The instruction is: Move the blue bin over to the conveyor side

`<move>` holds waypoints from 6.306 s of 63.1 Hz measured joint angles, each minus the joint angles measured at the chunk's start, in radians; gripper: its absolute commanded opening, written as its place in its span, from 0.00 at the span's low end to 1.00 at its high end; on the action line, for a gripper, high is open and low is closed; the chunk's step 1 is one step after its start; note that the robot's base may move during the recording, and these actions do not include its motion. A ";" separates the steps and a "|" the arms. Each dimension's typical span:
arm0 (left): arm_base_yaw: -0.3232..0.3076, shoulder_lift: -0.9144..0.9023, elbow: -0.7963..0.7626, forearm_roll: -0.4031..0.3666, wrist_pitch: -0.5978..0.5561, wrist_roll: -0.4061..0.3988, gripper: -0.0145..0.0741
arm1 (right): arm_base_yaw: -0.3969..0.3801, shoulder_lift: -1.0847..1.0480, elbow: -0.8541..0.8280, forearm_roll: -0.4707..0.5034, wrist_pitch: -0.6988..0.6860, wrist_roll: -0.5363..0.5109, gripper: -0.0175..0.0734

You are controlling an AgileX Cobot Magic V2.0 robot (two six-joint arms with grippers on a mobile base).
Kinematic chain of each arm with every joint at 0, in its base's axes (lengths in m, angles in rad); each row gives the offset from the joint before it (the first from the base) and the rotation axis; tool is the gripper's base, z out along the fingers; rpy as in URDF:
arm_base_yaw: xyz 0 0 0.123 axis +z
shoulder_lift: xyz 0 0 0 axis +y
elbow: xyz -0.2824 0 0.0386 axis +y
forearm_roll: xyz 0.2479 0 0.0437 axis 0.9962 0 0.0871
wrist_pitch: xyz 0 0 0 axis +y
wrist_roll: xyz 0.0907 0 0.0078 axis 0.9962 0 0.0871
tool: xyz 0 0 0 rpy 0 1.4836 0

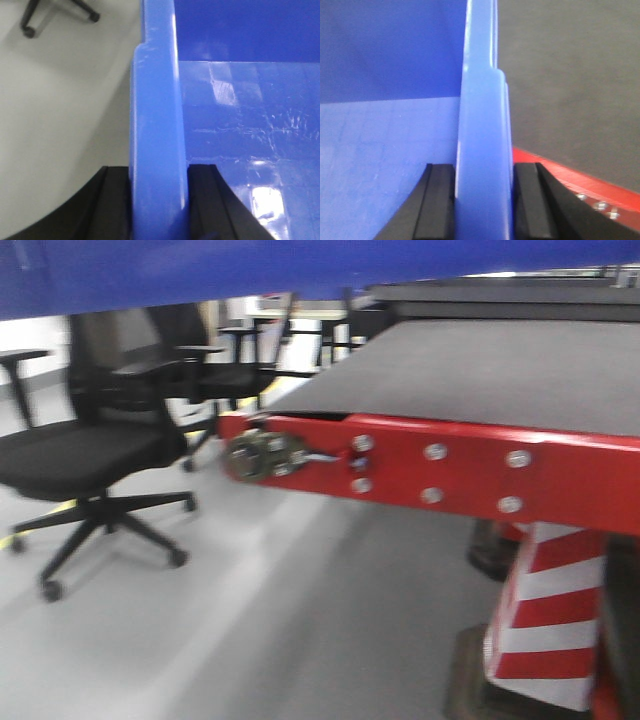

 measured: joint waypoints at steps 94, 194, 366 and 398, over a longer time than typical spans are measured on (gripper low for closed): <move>0.000 0.000 0.000 0.000 -0.002 0.000 0.14 | 0.000 0.000 0.000 0.000 -0.001 0.002 0.11; 0.000 0.000 0.000 0.000 -0.002 -0.002 0.14 | 0.000 0.002 0.000 0.000 0.014 0.002 0.11; 0.000 0.096 -0.015 0.112 -0.547 0.000 0.18 | -0.001 0.136 -0.049 -0.025 -0.392 -0.002 0.12; 0.030 -0.090 0.126 0.137 -0.590 -0.044 0.18 | -0.001 -0.060 0.002 -0.016 -0.377 -0.002 0.10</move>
